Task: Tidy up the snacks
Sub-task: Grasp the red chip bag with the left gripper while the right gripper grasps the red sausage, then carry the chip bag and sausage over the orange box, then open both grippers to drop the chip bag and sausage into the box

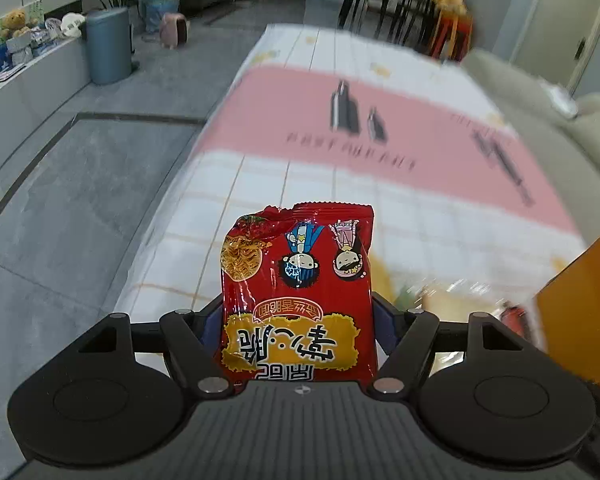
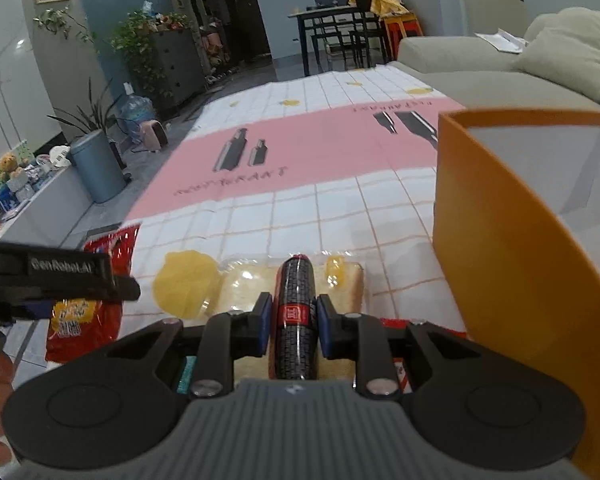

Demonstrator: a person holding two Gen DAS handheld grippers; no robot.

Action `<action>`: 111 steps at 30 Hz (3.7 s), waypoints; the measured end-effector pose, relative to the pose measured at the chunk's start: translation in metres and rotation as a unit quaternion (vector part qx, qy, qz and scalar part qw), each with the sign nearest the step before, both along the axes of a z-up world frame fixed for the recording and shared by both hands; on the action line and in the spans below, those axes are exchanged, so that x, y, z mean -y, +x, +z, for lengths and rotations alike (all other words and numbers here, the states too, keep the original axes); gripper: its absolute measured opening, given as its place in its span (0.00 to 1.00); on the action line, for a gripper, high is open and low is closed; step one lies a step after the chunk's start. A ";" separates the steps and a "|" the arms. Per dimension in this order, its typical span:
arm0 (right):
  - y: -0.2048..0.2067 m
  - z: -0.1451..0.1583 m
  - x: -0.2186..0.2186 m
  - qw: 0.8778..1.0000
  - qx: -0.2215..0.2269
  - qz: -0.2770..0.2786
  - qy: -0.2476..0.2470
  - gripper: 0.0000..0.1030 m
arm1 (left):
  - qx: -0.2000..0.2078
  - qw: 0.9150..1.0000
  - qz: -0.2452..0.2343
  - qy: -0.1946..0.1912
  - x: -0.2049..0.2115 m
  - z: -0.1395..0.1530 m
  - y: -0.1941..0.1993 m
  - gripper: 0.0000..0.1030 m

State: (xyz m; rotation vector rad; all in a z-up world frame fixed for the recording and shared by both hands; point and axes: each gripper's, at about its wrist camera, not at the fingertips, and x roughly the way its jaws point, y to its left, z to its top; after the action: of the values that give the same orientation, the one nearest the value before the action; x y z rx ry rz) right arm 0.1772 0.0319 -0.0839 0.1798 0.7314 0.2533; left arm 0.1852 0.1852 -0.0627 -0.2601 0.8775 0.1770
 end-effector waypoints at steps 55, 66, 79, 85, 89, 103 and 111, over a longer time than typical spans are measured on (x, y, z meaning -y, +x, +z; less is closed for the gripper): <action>0.016 0.087 0.310 0.978 0.002 -0.145 0.148 0.21 | -0.031 0.982 -0.172 -0.073 0.304 0.001 0.071 0.87; 0.018 0.085 0.307 0.983 -0.003 -0.137 0.126 0.21 | 0.022 0.983 -0.180 -0.022 0.293 0.029 0.046 0.90; 0.034 0.070 0.254 0.994 -0.029 -0.102 -0.016 0.21 | 0.048 0.991 -0.128 0.006 0.228 0.062 0.014 0.90; 0.040 0.057 0.246 0.992 -0.046 -0.100 -0.065 0.21 | 0.042 0.991 -0.122 0.036 0.217 0.056 0.016 0.90; 0.044 0.053 0.244 0.990 -0.043 -0.105 -0.082 0.18 | 0.037 0.991 -0.126 0.035 0.211 0.048 0.019 0.90; 0.045 0.060 0.233 0.990 -0.024 -0.106 -0.090 0.19 | 0.019 0.992 -0.107 0.070 0.190 0.037 0.017 0.90; 0.034 0.073 0.229 0.993 0.003 -0.090 -0.073 0.48 | 0.023 0.994 -0.084 0.059 0.169 0.054 0.009 0.90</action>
State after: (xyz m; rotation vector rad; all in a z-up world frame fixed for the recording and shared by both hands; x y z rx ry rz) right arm 0.2111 -0.1971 -0.0113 0.1062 0.7203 0.0279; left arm 0.1941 0.0159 -0.0089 -0.0793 0.8352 0.0659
